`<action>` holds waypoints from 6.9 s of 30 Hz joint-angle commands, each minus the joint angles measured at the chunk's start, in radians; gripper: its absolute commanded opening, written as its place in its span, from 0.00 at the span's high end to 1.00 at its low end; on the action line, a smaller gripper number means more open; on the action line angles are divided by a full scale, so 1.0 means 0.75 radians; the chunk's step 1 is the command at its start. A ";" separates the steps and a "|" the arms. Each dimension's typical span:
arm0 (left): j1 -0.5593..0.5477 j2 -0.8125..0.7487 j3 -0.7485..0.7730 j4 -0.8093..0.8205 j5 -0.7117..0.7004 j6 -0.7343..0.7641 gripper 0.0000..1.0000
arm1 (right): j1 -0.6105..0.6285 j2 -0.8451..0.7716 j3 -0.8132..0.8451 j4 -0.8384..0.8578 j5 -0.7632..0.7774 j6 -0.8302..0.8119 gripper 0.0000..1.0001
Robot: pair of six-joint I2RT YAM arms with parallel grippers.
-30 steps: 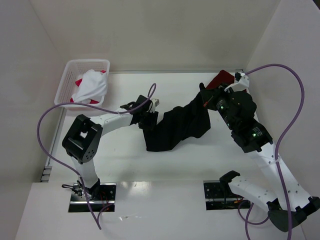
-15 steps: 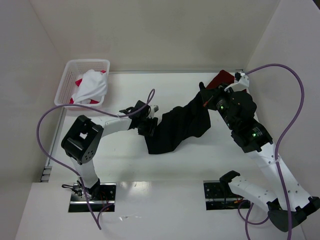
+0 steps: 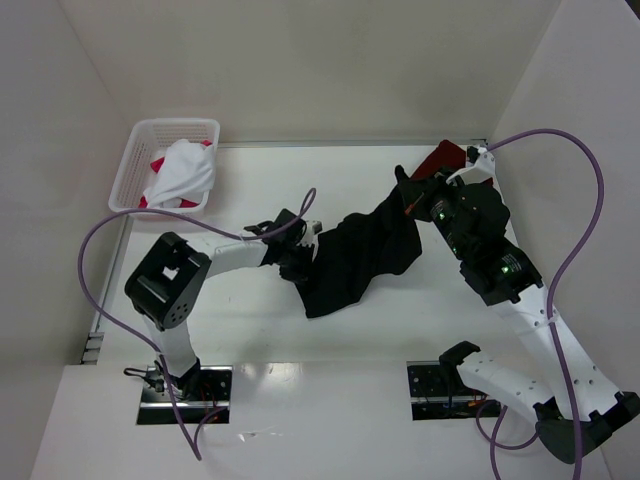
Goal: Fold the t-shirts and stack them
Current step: Flatten out the tshirt
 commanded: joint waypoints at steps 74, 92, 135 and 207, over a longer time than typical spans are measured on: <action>0.539 0.099 0.613 0.085 -0.347 -0.222 0.94 | -0.417 0.839 0.034 0.572 0.040 0.070 1.00; 0.623 0.133 0.448 0.144 -0.258 -0.167 0.00 | -0.426 0.886 -0.032 0.608 -0.197 0.060 0.00; 0.609 -0.043 0.569 0.104 -0.492 -0.155 1.00 | -0.254 0.537 -0.329 0.519 -0.189 0.103 0.09; 0.564 -0.497 0.016 0.069 -0.402 -0.249 0.01 | 0.627 0.953 -0.397 0.059 -0.162 0.262 0.44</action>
